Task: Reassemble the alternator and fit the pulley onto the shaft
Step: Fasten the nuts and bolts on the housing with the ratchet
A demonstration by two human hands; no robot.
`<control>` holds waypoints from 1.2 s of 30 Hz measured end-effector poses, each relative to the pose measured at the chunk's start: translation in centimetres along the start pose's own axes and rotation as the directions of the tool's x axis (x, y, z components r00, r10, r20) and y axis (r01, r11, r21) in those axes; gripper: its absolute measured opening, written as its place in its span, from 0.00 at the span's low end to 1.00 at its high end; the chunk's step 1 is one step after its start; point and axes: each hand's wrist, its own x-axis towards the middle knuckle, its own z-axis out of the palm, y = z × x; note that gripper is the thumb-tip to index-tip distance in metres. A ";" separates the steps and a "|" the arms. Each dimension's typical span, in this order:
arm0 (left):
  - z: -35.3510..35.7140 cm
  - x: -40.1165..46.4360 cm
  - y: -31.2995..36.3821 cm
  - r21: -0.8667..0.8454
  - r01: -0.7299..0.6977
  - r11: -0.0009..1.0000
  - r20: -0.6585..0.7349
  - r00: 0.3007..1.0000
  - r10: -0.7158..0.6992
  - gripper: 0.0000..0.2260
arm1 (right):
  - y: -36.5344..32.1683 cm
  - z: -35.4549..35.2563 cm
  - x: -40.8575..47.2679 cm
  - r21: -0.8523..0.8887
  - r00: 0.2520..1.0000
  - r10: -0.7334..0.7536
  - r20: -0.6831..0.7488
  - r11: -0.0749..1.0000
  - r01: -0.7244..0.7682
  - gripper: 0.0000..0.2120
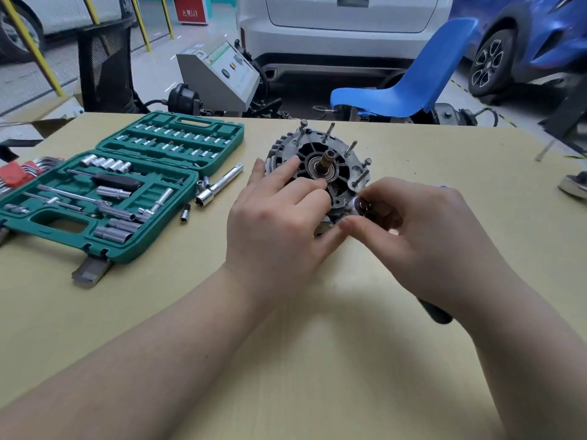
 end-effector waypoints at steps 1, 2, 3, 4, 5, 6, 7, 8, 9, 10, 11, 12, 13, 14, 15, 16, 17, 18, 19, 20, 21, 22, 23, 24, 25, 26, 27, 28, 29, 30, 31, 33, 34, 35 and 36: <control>0.0 0.0 0.0 -0.003 0.001 1.000 0.004 1.000 -0.001 0.18 | 0.3 0.3 -0.1 0.085 0.999 0.022 0.031 0.996 -0.024 0.09; -0.1 0.0 -0.1 -0.008 -0.001 1.000 0.008 1.000 0.001 0.18 | 0.6 0.5 -0.1 0.189 0.997 0.054 0.061 0.980 -0.064 0.07; -0.2 0.0 -0.3 -0.018 -0.003 1.000 0.016 1.000 0.004 0.18 | 0.9 0.7 -0.2 0.296 0.993 0.086 0.080 0.949 -0.106 0.06; -0.4 0.0 -0.4 -0.031 -0.007 1.000 0.029 1.000 0.008 0.18 | 1.2 0.7 -0.2 0.395 0.990 0.116 0.076 0.909 -0.136 0.06; -0.6 0.0 -0.6 -0.045 -0.008 0.999 0.045 0.999 0.010 0.18 | 1.5 0.6 -0.1 0.470 0.987 0.154 0.045 0.868 -0.157 0.07; -0.7 -0.1 -0.6 -0.058 -0.002 0.998 0.060 0.998 0.006 0.17 | 1.7 0.3 0.1 0.523 0.979 0.202 0.001 0.835 -0.173 0.07; -0.8 -0.1 -0.7 -0.075 0.014 0.997 0.070 0.998 -0.009 0.16 | 2.0 0.0 0.3 0.509 0.969 0.240 -0.062 0.843 -0.176 0.07; -0.9 -0.1 -0.6 -0.105 0.041 0.994 0.073 0.997 -0.034 0.16 | 2.3 -0.1 0.6 0.425 0.958 0.253 -0.138 0.888 -0.174 0.09; -1.0 -0.1 -0.6 -0.157 0.080 0.984 0.070 0.995 -0.070 0.15 | 2.6 -0.1 0.9 0.309 0.947 0.247 -0.206 0.935 -0.176 0.12; -1.2 -0.1 -0.6 -0.227 0.122 0.966 0.061 0.992 -0.111 0.15 | 2.7 0.0 1.2 0.216 0.937 0.243 -0.252 0.958 -0.190 0.16; -1.3 -0.1 -0.7 -0.292 0.154 0.944 0.048 0.988 -0.146 0.15 | 2.6 0.2 1.4 0.170 0.932 0.247 -0.267 0.964 -0.207 0.19; -1.5 -0.1 -0.8 -0.332 0.175 0.927 0.041 0.984 -0.172 0.16 | 2.5 0.5 1.6 0.155 0.931 0.259 -0.257 0.962 -0.225 0.21; -1.7 -0.1 -0.9 -0.350 0.194 0.916 0.047 0.981 -0.189 0.17 | 2.3 0.9 1.7 0.139 0.932 0.274 -0.235 0.959 -0.247 0.23; -1.9 -0.1 -1.0 -0.358 0.216 0.908 0.066 0.976 -0.206 0.18 | 2.2 1.2 1.9 0.116 0.935 0.285 -0.213 0.957 -0.265 0.24; -2.0 -0.2 -1.1 -0.364 0.246 0.898 0.094 0.969 -0.228 0.20 | 2.1 1.6 2.0 0.090 0.937 0.291 -0.192 0.956 -0.279 0.26; -2.0 -0.3 -1.1 -0.370 0.284 0.884 0.124 0.959 -0.256 0.21 | 2.1 1.8 2.1 0.063 0.938 0.300 -0.172 0.954 -0.293 0.27; -2.0 -0.3 -1.2 -0.380 0.323 0.867 0.151 0.946 -0.287 0.22 | 2.1 2.0 2.2 0.035 0.938 0.311 -0.155 0.950 -0.310 0.29; -2.0 -0.3 -1.2 -0.391 0.357 0.848 0.170 0.934 -0.315 0.23 | 2.1 2.1 2.3 0.013 0.935 0.324 -0.142 0.945 -0.326 0.30; -2.0 -0.3 -1.2 -0.401 0.379 0.834 0.178 0.925 -0.335 0.23 | 2.1 2.3 2.4 0.004 0.933 0.336 -0.132 0.941 -0.339 0.30; -2.0 -0.3 -1.1 -0.410 0.390 0.824 0.179 0.921 -0.347 0.24 | 2.2 2.4 2.6 0.005 0.929 0.349 -0.124 0.936 -0.351 0.30; -1.9 -0.3 -1.1 -0.416 0.396 0.818 0.178 0.918 -0.354 0.24 | 2.2 2.4 2.7 0.012 0.925 0.361 -0.118 0.932 -0.362 0.30; -1.9 -0.3 -1.0 -0.421 0.401 0.814 0.177 0.916 -0.359 0.24 | 2.3 2.5 2.8 0.022 0.920 0.375 -0.112 0.927 -0.375 0.29; -1.8 -0.3 -1.0 -0.425 0.406 0.809 0.178 0.914 -0.366 0.24 | 2.3 2.5 2.9 0.035 0.916 0.388 -0.106 0.922 -0.387 0.29; -1.8 -0.3 -1.0 -0.429 0.412 0.804 0.179 0.911 -0.372 0.24 | 2.4 2.6 3.0 0.051 0.911 0.400 -0.099 0.916 -0.397 0.28; -1.8 -0.3 -1.0 -0.432 0.416 0.800 0.179 0.909 -0.376 0.23 | 2.4 2.7 3.1 0.068 0.907 0.410 -0.092 0.912 -0.405 0.27; -1.8 -0.4 -1.0 -0.433 0.418 0.799 0.179 0.908 -0.378 0.23 | 2.4 2.7 3.2 0.090 0.905 0.418 -0.082 0.907 -0.410 0.26; -1.8 -0.4 -1.0 -0.433 0.419 0.798 0.180 0.908 -0.379 0.22 | 2.5 2.8 3.2 0.120 0.904 0.423 -0.072 0.903 -0.413 0.25; -1.8 -0.3 -1.1 -0.432 0.422 0.797 0.184 0.906 -0.380 0.21 | 2.5 2.9 3.3 0.152 0.904 0.424 -0.059 0.899 -0.412 0.24; -1.8 -0.3 -1.1 -0.431 0.426 0.796 0.189 0.905 -0.382 0.21 | 2.6 3.0 3.3 0.179 0.905 0.422 -0.046 0.895 -0.408 0.22; -1.8 -0.3 -1.2 -0.429 0.430 0.794 0.194 0.903 -0.384 0.20 | 2.7 3.0 3.3 0.193 0.909 0.416 -0.036 0.895 -0.402 0.22; -1.8 -0.3 -1.2 -0.430 0.433 0.792 0.197 0.901 -0.386 0.20 | 2.8 3.1 3.3 0.199 0.913 0.407 -0.031 0.898 -0.393 0.21; -1.9 -0.3 -1.3 -0.439 0.438 0.785 0.197 0.899 -0.391 0.21 | 3.0 3.1 3.1 0.199 0.920 0.390 -0.028 0.904 -0.378 0.22; -1.9 -0.3 -1.3 -0.446 0.436 0.782 0.196 0.899 -0.391 0.21 | 3.2 3.1 3.0 0.195 0.921 0.387 -0.032 0.907 -0.374 0.22; -1.9 -0.3 -1.3 -0.453 0.437 0.777 0.198 0.899 -0.390 0.21 | 3.4 3.1 2.8 0.187 0.921 0.388 -0.041 0.908 -0.374 0.22; -1.9 -0.4 -1.3 -0.460 0.444 0.769 0.206 0.896 -0.394 0.21 | 3.6 3.0 2.7 0.174 0.919 0.390 -0.054 0.910 -0.376 0.21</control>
